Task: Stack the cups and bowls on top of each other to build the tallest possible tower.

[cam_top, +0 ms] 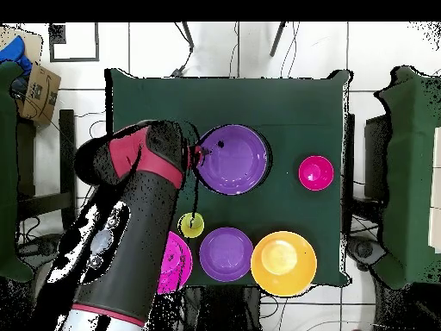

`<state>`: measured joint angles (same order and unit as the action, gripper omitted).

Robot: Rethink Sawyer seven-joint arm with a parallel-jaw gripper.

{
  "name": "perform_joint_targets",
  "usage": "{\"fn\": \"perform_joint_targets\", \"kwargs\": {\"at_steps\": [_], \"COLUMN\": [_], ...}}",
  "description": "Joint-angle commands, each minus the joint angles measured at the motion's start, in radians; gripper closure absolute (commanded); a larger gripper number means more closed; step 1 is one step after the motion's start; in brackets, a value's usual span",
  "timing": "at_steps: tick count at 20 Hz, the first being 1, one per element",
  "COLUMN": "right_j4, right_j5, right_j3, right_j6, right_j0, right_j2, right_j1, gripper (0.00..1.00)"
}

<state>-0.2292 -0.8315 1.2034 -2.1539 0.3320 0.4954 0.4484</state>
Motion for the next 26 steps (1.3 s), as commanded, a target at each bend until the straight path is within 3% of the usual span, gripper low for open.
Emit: {"fn": "perform_joint_targets", "kwargs": {"at_steps": [1, 6, 17, 22, 26], "right_j4": [0.047, 0.069, 0.192, 0.193, 0.150], "right_j5": [0.029, 0.032, 0.033, 0.056, 0.042], "right_j3": [0.081, 0.084, 0.128, 0.123, 0.098], "right_j6": [-0.110, -0.093, -0.050, -0.049, -0.059], "right_j0": [-0.024, -0.029, -0.099, -0.098, -0.070], "right_j2": [-0.114, -0.122, -0.235, -0.243, -0.199], "right_j1": [0.016, 0.019, 0.053, 0.048, 0.032], "gripper": [1.00, 1.00, 1.00, 1.00, 1.00]}}
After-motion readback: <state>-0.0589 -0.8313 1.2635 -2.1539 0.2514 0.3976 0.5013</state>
